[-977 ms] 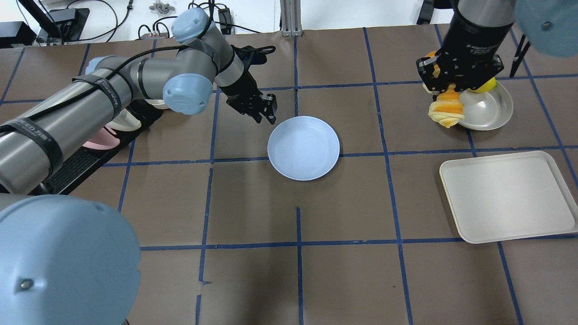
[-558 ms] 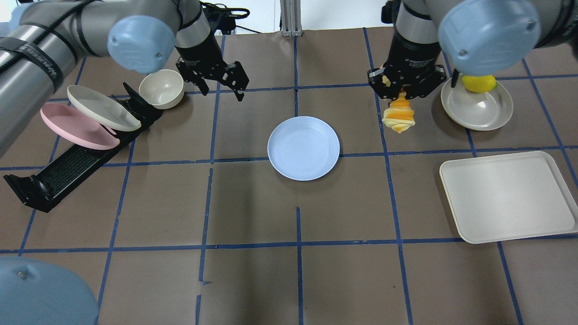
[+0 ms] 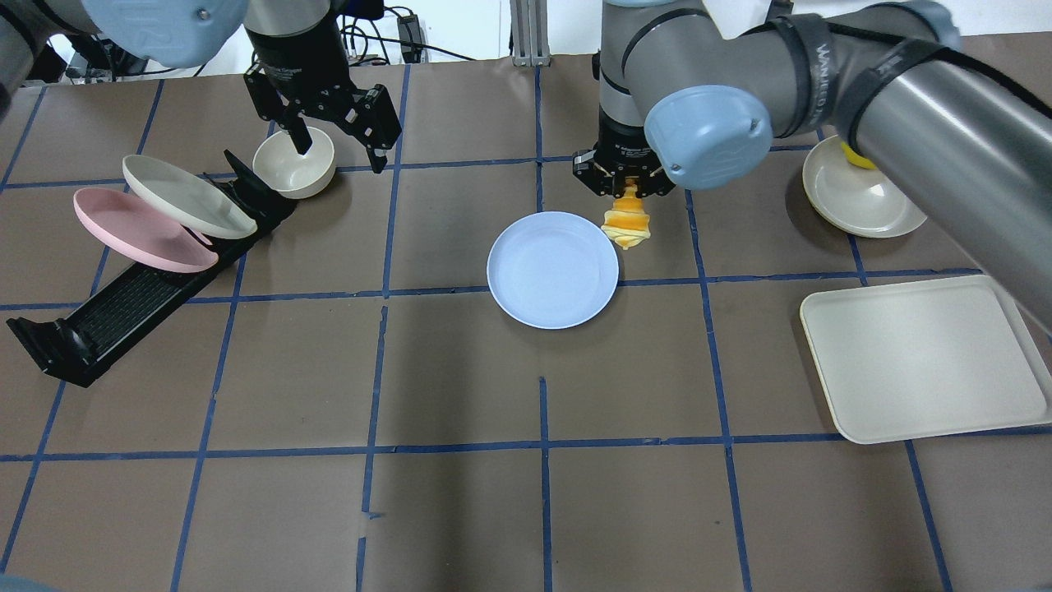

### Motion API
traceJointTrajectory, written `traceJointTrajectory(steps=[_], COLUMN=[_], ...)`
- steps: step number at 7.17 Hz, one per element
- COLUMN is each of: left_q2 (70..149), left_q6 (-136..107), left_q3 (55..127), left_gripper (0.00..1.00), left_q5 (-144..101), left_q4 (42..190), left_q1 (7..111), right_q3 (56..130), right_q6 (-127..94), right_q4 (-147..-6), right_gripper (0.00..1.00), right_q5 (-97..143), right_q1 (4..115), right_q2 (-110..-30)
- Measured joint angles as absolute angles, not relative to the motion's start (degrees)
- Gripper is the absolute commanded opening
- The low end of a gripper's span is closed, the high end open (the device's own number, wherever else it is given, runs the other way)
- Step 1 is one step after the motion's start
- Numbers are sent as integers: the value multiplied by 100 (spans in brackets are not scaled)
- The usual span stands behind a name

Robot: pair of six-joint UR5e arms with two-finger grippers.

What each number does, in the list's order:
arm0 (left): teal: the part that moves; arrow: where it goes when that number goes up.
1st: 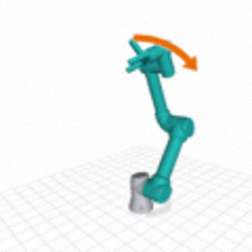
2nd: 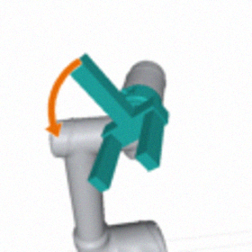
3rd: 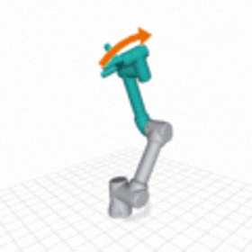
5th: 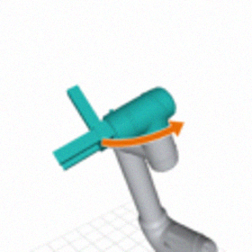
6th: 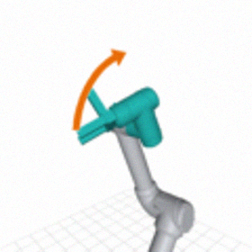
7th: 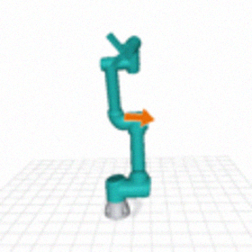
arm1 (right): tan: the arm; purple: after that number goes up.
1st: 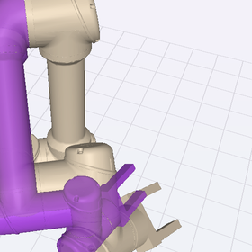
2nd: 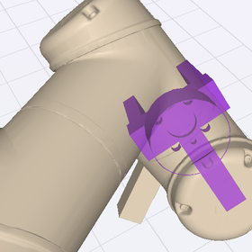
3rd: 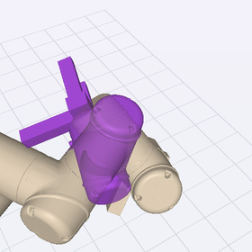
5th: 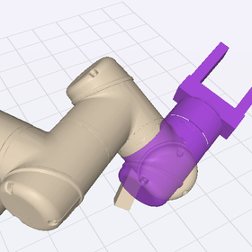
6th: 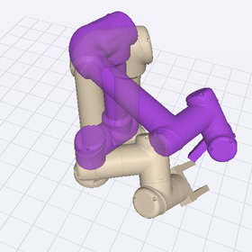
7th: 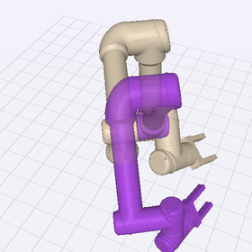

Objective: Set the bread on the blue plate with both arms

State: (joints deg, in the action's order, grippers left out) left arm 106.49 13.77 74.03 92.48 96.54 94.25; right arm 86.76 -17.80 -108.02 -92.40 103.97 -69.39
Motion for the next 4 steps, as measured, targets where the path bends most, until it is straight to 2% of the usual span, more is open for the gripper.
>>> traceJointTrajectory(steps=[4], left_q2=[10093], left_q6=[1350], left_q3=[7957], left_gripper=[100], left_q5=[9053], left_q4=[9920], left_q1=[9109], right_q3=[8646], right_q6=[-2345], right_q4=[-11824], right_gripper=[4], right_q5=[-9247], right_q1=[10987], right_q2=[-5941])
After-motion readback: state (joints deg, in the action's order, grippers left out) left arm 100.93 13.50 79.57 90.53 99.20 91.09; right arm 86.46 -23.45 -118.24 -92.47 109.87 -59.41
